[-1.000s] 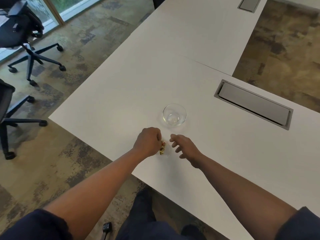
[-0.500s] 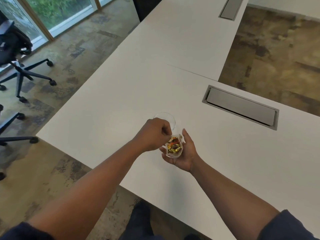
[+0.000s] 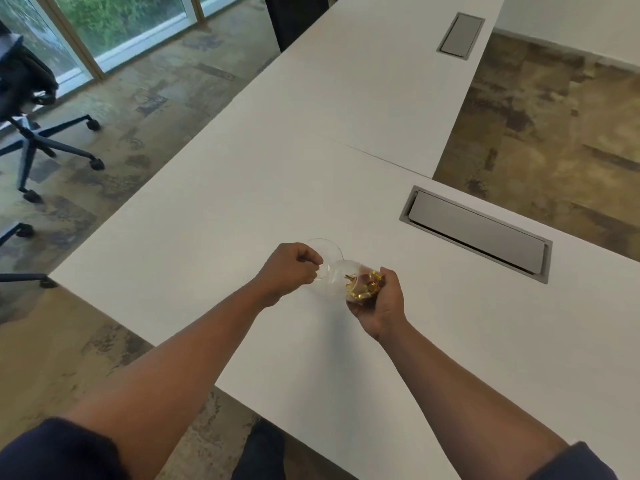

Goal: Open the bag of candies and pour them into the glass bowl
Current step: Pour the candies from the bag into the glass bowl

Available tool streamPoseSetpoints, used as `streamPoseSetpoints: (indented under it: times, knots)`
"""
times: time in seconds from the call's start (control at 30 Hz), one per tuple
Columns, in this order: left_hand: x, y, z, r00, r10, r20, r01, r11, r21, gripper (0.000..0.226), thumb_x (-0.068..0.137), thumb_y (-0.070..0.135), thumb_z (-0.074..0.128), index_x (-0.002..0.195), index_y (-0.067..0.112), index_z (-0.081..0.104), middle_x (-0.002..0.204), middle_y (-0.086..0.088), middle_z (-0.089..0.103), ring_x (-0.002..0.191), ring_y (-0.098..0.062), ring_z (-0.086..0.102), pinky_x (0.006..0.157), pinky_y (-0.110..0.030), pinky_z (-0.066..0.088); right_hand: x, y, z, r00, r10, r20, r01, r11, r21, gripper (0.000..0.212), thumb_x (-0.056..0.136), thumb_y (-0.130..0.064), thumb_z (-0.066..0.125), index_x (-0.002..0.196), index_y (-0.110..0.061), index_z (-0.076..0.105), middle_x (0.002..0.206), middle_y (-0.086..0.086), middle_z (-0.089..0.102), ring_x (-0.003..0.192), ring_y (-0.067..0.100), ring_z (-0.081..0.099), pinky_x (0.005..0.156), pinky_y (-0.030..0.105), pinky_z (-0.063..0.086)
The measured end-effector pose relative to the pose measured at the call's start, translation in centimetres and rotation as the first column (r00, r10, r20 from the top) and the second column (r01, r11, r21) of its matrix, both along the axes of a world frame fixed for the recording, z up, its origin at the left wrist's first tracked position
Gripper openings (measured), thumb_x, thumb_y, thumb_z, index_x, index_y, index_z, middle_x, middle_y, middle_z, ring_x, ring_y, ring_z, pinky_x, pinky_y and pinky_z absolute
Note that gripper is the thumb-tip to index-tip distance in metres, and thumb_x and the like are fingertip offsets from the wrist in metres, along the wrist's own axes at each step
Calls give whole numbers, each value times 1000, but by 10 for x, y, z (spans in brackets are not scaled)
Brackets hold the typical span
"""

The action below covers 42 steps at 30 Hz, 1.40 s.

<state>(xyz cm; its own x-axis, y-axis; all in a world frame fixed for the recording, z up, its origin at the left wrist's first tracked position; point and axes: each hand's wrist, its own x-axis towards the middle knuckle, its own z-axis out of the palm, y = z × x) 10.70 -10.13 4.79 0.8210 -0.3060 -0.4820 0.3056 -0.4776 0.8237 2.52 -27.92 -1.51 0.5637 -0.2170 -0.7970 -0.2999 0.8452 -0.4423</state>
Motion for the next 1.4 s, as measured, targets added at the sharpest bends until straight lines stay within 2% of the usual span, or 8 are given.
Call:
streamPoseSetpoints:
  times: [0.13, 0.43, 0.6, 0.77, 1.03, 1.2, 1.3, 1.4]
  knots:
    - [2, -4, -44, 986, 132, 106, -151, 968, 201, 23, 89, 5, 57, 97, 19, 73, 108, -7, 66, 90, -22, 67, 67, -28, 54, 15, -10, -3, 999, -38, -32, 35, 994, -106, 32, 98, -36, 51, 94, -14, 73, 97, 9, 72, 86, 26, 65, 70, 35, 55]
    - [7, -14, -90, 972, 176, 159, -217, 930, 296, 38, 95, 9, 59, 132, 17, 63, 136, -7, 46, 94, -12, 50, 84, -24, 42, 54, -11, -5, 985, 150, -80, -170, 854, -491, 23, 93, -28, 55, 94, -20, 76, 98, 5, 69, 86, 23, 65, 72, 32, 51]
    - [10, -15, -100, 970, 184, 159, -224, 931, 288, 43, 93, 9, 60, 135, 19, 62, 135, -7, 48, 96, -13, 49, 87, -25, 44, 68, 2, -14, 922, 360, -144, -317, 484, -816, 34, 102, -27, 43, 107, -16, 75, 106, -2, 71, 98, 15, 64, 90, 33, 51]
    - [12, -13, -99, 969, 185, 166, -226, 935, 273, 43, 91, 9, 63, 134, 17, 63, 134, -9, 51, 98, -14, 50, 88, -26, 46, 80, 13, -16, 830, 524, -192, -210, -24, -977, 43, 105, -29, 37, 67, -11, 45, 61, 1, 49, 61, 20, 45, 62, 43, 43]
    - [13, -10, -98, 972, 182, 145, -214, 945, 248, 45, 91, 10, 66, 135, 18, 63, 134, -10, 52, 125, -25, 55, 97, -28, 45, 81, 29, 0, 733, 535, -420, -193, -428, -883, 59, 103, -41, 26, 137, -11, 64, 138, 6, 66, 136, 33, 47, 109, 47, 40]
    - [12, -8, -100, 977, 187, 106, -206, 954, 219, 49, 91, 9, 66, 138, 21, 60, 140, -7, 45, 121, -23, 58, 86, -25, 46, 86, 23, 0, 787, 516, -339, -239, -251, -938, 56, 104, -45, 28, 120, -15, 72, 130, 1, 69, 129, 27, 54, 110, 50, 43]
    - [8, -6, -100, 978, 195, 79, -205, 968, 147, 53, 88, 6, 66, 137, 25, 58, 139, -2, 37, 121, -24, 57, 87, -28, 51, 84, 27, 19, 897, 403, -180, -251, 131, -959, 43, 106, -37, 35, 90, -10, 66, 94, 5, 70, 102, 31, 63, 98, 59, 49]
    - [2, -2, -96, 966, 208, 151, -223, 970, 96, 49, 85, 8, 66, 131, 27, 61, 131, 5, 36, 129, -24, 46, 99, -31, 46, 80, 24, 33, 966, 210, -152, -250, 603, -758, 46, 105, -35, 42, 129, -1, 62, 136, 18, 62, 131, 34, 54, 109, 49, 42]
